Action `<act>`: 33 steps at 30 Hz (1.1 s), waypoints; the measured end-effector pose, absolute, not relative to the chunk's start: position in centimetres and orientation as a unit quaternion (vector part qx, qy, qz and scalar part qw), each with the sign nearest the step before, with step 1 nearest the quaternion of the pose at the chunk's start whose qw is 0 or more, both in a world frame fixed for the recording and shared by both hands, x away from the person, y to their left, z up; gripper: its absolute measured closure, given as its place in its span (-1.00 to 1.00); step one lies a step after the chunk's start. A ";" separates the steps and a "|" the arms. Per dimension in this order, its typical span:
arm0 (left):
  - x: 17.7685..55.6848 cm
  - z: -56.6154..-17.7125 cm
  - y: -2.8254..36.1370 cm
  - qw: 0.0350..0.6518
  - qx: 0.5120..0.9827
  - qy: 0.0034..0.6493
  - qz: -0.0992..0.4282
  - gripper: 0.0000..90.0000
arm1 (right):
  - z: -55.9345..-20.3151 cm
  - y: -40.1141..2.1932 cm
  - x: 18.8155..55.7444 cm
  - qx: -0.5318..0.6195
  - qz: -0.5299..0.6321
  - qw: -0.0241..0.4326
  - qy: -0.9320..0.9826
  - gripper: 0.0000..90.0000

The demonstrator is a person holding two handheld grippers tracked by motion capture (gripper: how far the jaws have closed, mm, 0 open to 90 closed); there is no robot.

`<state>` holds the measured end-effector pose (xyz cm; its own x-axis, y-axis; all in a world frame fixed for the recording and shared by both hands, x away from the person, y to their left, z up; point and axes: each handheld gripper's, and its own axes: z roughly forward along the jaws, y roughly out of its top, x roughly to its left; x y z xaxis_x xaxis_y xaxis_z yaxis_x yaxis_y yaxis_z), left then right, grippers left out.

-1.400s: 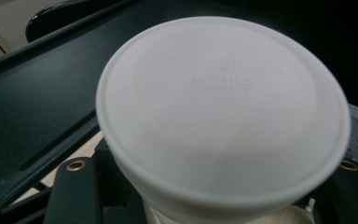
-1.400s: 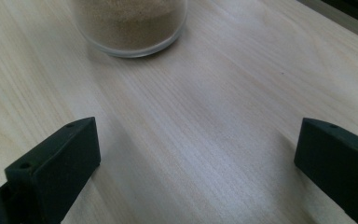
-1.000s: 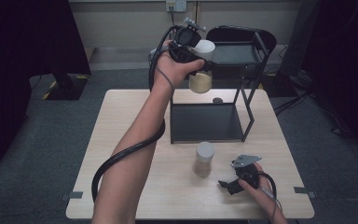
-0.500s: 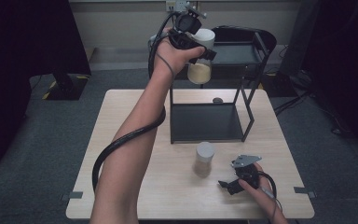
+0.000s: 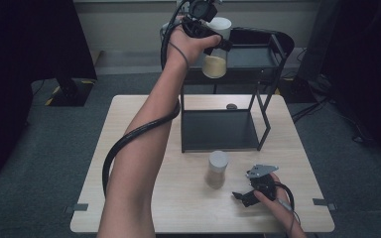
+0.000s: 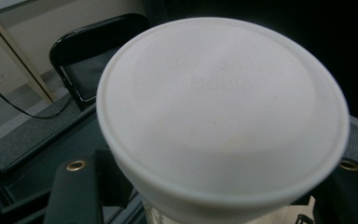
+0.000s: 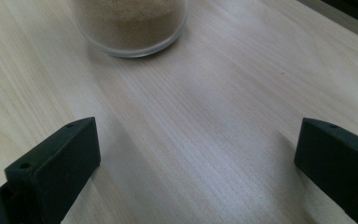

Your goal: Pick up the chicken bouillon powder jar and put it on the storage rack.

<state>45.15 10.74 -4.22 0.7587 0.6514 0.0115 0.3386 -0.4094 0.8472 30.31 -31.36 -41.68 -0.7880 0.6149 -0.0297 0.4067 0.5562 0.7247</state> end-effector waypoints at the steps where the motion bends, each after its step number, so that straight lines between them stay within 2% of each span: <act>1: 45.3 -4.2 10.8 0.453 0.820 0.303 0.173 -0.22 | -41.7 -31.4 30.3 0.293 0.369 0.141 0.871 -1.00; 13: 46.9 -3.7 10.7 0.452 0.811 0.321 0.187 -0.22 | -41.7 -31.4 30.3 0.294 0.369 0.141 0.871 -1.00; 33: 50.2 -5.8 10.0 0.450 0.798 0.351 0.196 -0.22 | -41.7 -31.4 30.3 0.294 0.368 0.140 0.871 -1.00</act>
